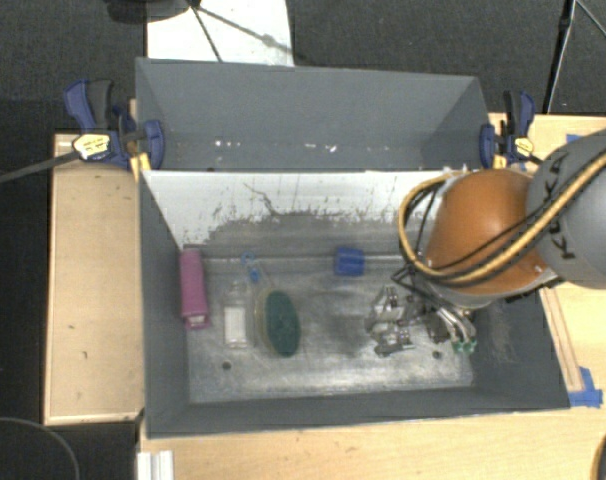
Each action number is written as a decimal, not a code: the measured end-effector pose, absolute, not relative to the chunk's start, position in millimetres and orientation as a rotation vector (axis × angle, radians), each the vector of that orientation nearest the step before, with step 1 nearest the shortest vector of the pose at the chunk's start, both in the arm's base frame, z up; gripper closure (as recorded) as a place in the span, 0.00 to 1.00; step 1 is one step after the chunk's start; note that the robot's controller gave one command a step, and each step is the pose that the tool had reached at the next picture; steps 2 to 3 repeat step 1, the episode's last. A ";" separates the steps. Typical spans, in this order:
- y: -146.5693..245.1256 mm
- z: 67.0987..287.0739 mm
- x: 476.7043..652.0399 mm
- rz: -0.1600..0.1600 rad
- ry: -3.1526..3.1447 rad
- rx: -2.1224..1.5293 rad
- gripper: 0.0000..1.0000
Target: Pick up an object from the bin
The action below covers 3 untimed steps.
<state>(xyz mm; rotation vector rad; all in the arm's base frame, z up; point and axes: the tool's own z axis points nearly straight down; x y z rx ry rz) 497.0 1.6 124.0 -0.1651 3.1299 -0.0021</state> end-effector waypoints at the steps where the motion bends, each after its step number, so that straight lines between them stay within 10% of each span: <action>1: 12.4 255.7 503.9 -0.001 3.120 -0.248 1.00; 3: 12.4 255.7 503.9 -0.001 3.120 -0.248 1.00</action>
Offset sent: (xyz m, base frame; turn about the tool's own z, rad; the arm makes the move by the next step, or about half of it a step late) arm 0.0046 0.0104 0.1266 -0.0555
